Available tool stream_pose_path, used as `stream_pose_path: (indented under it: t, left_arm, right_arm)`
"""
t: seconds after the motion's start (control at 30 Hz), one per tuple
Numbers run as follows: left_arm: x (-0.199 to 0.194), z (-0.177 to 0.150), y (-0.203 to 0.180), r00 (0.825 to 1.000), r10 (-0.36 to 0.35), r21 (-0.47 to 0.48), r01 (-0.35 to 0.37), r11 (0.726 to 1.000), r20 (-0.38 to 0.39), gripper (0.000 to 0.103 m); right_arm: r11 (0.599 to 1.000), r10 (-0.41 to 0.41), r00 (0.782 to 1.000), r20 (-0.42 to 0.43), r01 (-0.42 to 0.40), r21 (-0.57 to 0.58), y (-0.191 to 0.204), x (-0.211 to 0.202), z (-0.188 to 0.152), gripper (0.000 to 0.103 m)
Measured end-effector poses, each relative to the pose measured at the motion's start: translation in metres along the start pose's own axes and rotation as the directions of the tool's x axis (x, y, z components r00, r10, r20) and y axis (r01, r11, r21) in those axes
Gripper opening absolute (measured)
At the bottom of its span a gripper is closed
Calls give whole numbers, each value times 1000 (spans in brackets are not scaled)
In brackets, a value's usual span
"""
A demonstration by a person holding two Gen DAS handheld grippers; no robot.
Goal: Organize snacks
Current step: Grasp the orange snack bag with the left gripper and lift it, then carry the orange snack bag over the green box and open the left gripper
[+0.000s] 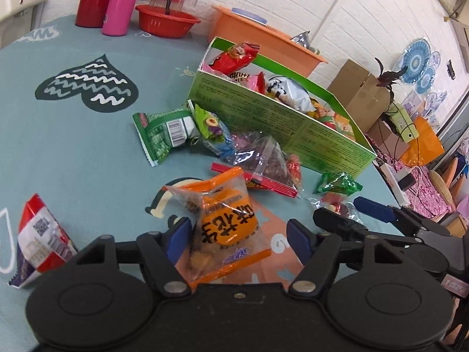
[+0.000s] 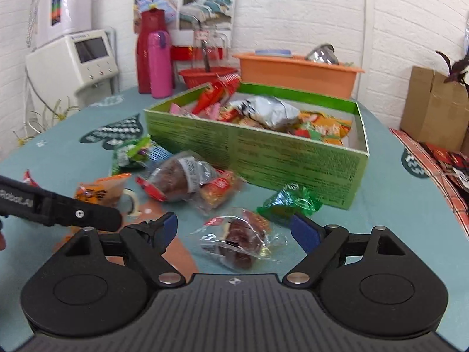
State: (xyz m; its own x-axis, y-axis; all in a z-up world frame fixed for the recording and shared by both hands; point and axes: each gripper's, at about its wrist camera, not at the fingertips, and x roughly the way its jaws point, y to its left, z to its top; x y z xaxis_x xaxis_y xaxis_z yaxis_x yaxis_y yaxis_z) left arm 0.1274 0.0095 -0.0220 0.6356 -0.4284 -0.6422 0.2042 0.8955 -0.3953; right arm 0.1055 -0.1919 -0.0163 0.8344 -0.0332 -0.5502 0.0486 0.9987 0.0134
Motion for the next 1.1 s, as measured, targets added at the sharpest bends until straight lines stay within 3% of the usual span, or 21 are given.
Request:
stream_pose_path:
  t: [0.07,0.1,0.17,0.2,0.37,0.53,0.6,0.63,0.73,0.77,0.8,0.83,0.87,0.9,1.1]
  left_arm:
    - [1,1,0,1000,1,-2,-1,1000,-2,81]
    - [0,1,-1,1000,4,1,-4,1000,-2,74]
    - [1,0,-2,1000,13,12,-13,1000,-1,55]
    - [2,0,-3,1000,22,17,-22,1000,-3,37]
    - [0,-4,-7,1000,30,46,-31,998,8,37]
    - [-13,-5,-11,1000,-9,53,9,999,4,36]
    - [-22,-4,-13,999,-26,51,25,998,20,36]
    - [-27,-2,-15,999,-45,50,43,998,29,36]
    - [-36,2,-20,997,-60,54,57,997,52,36]
    - [-38,3,-21,997,-58,58,54,997,59,36]
    - [-40,2,-22,996,-57,60,53,997,63,37]
    - [-40,2,-22,996,-57,59,53,997,63,37]
    - [-40,2,-22,997,-56,56,53,997,59,37]
    - [-39,1,-22,997,-56,56,53,997,54,37]
    - [-36,-2,-18,998,-56,48,54,997,36,37]
  right_arm:
    - [1000,1,1000,-14,0,17,-3,4,-1,103]
    - [1000,0,1000,-10,0,20,-4,3,-2,103]
    - [1000,10,1000,0,-10,15,-4,0,-3,103]
    - [1000,10,1000,4,-10,8,-4,-2,-4,103]
    - [999,35,998,43,-35,4,-7,-14,-6,88]
    - [994,96,991,92,-100,41,-14,-34,-2,73]
    - [995,88,990,113,-93,38,-14,-40,1,33]
    - [994,91,988,121,-97,43,-15,-42,1,31]
    - [994,89,990,106,-94,49,-16,-39,0,34]
    - [993,101,990,98,-107,51,-16,-37,-2,45]
    - [991,112,988,103,-119,61,-16,-36,-5,50]
    - [989,119,987,104,-127,70,-16,-36,-7,67]
    - [989,124,988,97,-130,66,-14,-34,-9,99]
    - [991,120,989,90,-125,51,-11,-32,-11,103]
    - [986,162,986,38,-160,-47,6,-19,-13,103]
